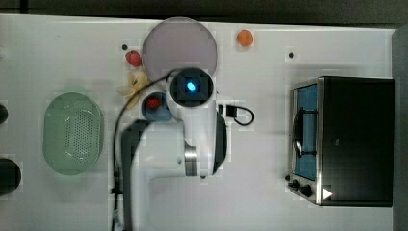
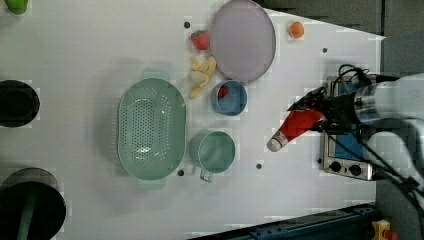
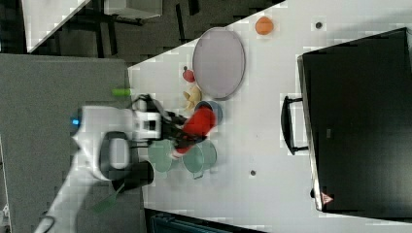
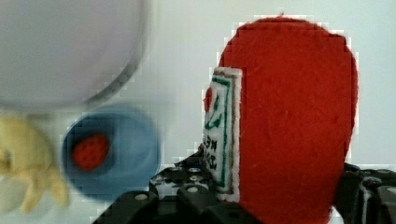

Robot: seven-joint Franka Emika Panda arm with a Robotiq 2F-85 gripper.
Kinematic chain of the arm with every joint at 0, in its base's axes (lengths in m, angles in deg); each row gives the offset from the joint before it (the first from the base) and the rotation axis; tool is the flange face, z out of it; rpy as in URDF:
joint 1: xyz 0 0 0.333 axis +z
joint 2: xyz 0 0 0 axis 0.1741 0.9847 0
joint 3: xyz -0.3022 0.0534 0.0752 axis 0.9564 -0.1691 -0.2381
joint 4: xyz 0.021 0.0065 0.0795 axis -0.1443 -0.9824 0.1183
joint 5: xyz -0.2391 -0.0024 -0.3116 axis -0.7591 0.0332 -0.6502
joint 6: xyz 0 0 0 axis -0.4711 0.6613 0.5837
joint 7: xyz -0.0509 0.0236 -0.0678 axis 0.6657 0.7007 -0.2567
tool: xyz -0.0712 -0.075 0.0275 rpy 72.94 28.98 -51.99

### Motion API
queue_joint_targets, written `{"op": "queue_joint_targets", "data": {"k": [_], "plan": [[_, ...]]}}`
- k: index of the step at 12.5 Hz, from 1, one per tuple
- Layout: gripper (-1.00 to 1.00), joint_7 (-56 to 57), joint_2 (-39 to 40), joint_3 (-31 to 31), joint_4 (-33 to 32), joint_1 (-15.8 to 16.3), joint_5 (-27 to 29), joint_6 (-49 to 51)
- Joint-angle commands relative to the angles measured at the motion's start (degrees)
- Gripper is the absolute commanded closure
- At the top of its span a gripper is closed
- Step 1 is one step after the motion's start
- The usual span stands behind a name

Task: Pick Ketchup from oven and place it on table.

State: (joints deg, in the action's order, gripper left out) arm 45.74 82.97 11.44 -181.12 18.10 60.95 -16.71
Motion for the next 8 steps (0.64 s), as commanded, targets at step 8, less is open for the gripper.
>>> {"op": "queue_joint_targets", "data": {"k": [8], "plan": [[-0.97,-3.98,13.47,2.36,-3.83,-1.25,0.1,-18.7]]}}
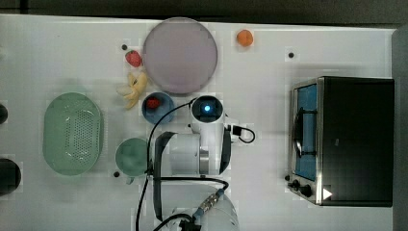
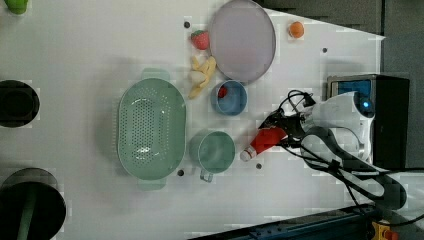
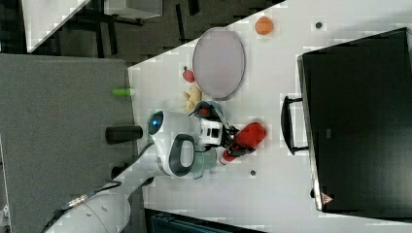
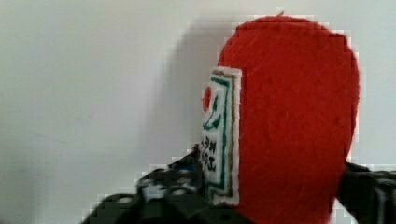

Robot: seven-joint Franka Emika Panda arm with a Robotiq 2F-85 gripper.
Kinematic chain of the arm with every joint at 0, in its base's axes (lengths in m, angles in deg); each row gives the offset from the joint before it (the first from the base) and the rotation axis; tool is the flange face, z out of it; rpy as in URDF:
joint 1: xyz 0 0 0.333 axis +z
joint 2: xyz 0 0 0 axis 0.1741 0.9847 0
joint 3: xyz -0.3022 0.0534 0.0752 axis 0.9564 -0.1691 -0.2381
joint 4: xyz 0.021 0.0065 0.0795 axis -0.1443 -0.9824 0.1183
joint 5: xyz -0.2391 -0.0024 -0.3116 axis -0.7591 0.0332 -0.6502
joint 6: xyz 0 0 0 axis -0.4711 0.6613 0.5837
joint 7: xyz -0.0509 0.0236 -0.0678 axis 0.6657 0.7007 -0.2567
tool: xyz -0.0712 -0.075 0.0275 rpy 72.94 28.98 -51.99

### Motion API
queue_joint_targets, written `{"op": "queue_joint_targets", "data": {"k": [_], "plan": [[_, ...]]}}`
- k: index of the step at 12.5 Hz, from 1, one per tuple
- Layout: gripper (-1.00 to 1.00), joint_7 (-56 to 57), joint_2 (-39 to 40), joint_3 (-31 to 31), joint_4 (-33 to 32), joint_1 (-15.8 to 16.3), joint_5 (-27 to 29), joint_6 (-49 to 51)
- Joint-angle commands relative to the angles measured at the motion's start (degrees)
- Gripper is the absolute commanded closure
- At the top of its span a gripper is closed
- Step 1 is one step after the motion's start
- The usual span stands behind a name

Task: Pick Ketchup from oven and place it on table.

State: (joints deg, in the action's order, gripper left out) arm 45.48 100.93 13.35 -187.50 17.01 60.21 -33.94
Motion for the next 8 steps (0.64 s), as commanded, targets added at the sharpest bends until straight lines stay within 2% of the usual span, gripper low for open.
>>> {"op": "queue_joint_targets", "data": {"k": [1,5,8], "plan": [[-1.0,-3.75,-5.46,0.43,2.71,-0.08,0.83,-1.57],[-1.0,-3.9,-15.14,0.91,4.83,-0.15,0.84,1.95],[-1.0,-3.9,-24.9,0.95,10.66,-0.14,0.84,16.04]]}}
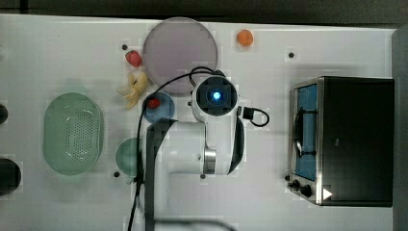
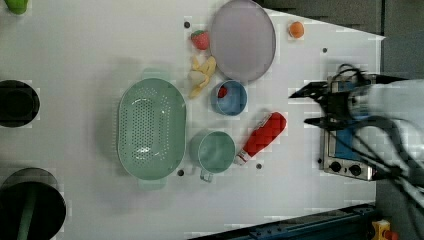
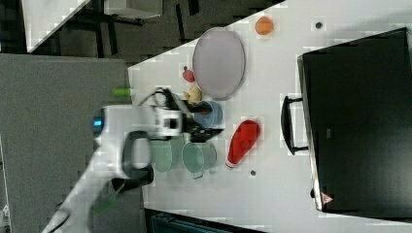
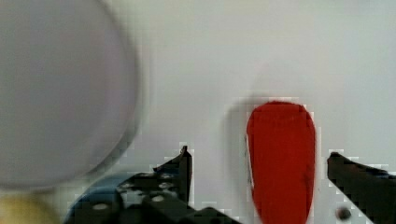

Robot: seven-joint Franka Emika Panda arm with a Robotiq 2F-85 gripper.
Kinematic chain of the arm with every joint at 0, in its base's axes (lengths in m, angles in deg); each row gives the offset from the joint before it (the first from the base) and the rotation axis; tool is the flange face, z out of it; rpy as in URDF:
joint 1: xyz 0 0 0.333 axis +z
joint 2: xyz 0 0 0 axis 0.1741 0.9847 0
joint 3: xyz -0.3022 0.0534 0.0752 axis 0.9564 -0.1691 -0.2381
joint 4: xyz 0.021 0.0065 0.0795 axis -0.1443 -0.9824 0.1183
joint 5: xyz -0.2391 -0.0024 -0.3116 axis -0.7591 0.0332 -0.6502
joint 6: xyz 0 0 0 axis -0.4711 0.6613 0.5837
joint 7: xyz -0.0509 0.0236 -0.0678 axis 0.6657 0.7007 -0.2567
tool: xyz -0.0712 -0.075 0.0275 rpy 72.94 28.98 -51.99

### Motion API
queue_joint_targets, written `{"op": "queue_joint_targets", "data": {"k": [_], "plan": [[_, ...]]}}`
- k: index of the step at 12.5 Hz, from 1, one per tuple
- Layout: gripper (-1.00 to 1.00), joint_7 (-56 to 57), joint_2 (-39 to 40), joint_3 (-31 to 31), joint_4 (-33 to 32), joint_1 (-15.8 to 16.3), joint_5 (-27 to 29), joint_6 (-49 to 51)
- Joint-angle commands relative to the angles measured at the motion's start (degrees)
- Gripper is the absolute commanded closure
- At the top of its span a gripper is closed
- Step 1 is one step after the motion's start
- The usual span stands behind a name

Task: Pick Ketchup from oven and place it on table.

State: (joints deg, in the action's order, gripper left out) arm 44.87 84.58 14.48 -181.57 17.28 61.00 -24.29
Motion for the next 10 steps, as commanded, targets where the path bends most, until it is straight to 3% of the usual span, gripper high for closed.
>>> {"op": "queue_joint_targets", "data": {"k": [1,7,10], "plan": [[-1.0,-3.3,-11.31,-0.34,8.09,-0.4,0.04,11.5],[-1.0,-3.29,-17.37,-0.23,25.54,-0.43,-0.22,41.1],[-1.0,-3.29,-17.45,0.04,27.65,-0.51,-0.26,45.04]]}}
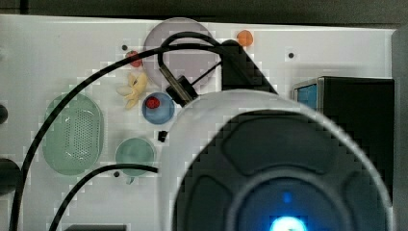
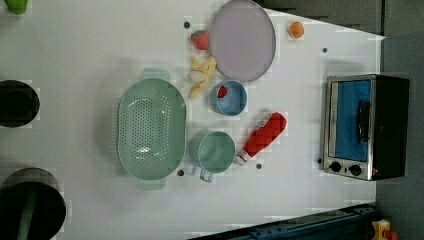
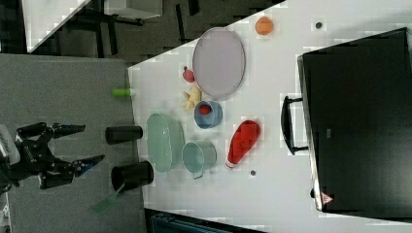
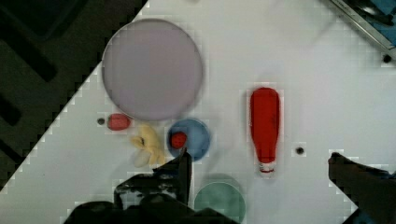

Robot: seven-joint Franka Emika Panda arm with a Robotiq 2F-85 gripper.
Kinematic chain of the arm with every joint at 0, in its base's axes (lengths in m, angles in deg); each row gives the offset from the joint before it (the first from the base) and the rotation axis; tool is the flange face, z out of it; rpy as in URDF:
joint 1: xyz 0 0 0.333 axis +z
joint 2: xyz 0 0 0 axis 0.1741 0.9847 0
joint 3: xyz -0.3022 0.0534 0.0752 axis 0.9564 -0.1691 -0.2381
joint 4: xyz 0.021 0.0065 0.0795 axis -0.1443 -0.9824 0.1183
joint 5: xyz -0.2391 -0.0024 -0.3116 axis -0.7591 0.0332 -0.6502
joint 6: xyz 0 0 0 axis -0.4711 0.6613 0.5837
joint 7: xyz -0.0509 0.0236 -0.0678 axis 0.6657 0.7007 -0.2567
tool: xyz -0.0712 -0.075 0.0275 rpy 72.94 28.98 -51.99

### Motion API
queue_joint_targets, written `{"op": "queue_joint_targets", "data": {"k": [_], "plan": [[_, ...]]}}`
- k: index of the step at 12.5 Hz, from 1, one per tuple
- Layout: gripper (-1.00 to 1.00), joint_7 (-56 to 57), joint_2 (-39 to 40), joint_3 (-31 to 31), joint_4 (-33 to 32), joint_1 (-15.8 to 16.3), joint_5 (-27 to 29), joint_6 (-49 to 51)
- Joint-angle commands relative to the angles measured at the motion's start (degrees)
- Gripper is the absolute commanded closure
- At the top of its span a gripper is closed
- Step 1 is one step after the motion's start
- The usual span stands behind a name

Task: Pick Ketchup from oven and place it on table.

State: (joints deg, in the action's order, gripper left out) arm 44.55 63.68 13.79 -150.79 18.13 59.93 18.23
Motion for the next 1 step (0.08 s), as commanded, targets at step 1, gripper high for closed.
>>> {"op": "queue_joint_targets", "data": {"k": [1], "plan": [[-1.0,-2.96,3.45,0.75,-3.13,-1.36,0.81,2.37]]}}
